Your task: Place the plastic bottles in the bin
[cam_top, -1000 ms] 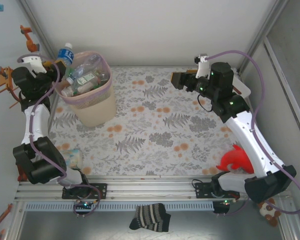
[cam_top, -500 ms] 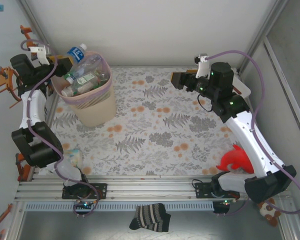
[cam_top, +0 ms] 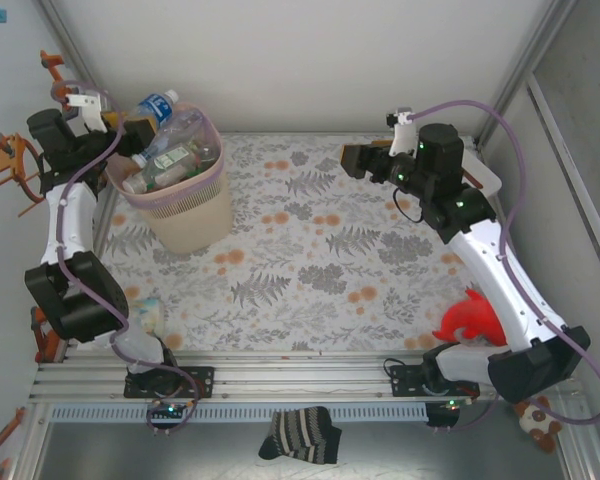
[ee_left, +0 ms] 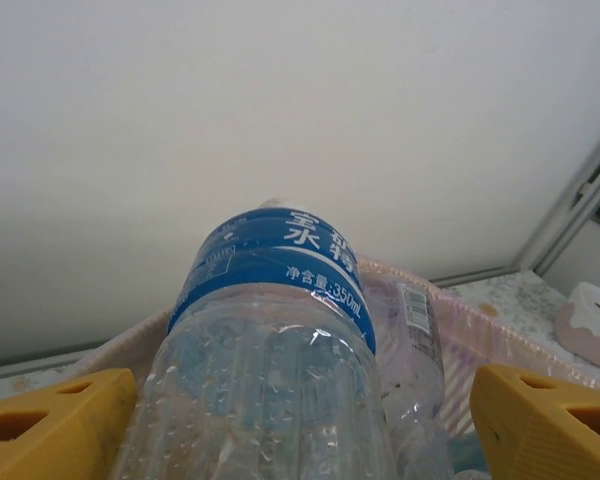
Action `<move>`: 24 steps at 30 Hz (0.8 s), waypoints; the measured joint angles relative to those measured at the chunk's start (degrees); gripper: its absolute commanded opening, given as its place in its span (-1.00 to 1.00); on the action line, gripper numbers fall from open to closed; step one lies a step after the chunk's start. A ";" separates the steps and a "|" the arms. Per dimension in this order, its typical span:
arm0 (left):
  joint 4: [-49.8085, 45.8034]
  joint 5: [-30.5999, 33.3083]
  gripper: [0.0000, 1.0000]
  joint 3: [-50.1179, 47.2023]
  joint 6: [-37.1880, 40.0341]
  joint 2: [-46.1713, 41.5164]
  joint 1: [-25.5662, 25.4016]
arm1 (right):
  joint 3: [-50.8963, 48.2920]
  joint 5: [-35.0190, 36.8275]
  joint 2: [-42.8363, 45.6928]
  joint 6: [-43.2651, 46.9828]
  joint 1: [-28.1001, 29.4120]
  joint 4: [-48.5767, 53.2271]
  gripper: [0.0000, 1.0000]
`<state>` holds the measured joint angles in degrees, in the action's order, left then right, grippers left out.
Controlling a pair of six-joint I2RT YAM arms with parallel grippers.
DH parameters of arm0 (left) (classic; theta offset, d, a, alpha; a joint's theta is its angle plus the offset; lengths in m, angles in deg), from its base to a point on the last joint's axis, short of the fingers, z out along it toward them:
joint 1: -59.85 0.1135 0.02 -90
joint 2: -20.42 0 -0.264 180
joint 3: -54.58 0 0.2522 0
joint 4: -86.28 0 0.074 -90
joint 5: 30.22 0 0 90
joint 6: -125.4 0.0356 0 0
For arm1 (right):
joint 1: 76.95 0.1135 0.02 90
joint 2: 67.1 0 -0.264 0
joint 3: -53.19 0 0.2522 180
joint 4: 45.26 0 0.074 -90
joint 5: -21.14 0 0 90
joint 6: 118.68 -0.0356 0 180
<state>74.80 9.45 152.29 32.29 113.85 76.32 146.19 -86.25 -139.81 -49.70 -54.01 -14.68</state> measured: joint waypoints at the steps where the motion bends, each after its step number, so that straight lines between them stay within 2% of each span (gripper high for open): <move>1: -0.46 1.44 0.73 -0.02 0.24 -0.74 -0.35 | 0.00 0.00 -0.04 0.00 0.00 0.00 0.66; 7: -3.28 7.72 0.72 0.26 1.88 -5.09 -2.99 | 0.00 -0.46 -0.22 -0.09 0.00 -0.52 0.65; 12: -5.01 12.28 0.68 2.36 1.62 -5.35 -5.05 | 0.00 -0.87 -0.24 -0.17 0.00 -0.83 0.65; 18: -8.50 15.89 0.67 7.39 0.55 -1.70 -5.29 | 0.00 -1.01 -0.24 -0.17 0.00 -0.81 0.66; 24: -16.41 20.87 0.68 10.93 2.58 1.64 -5.16 | 0.00 -1.01 -0.24 -0.17 0.00 -0.81 0.66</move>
<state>58.39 30.33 163.21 34.87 115.49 71.16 146.19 -87.25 -140.05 -49.87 -54.01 -15.49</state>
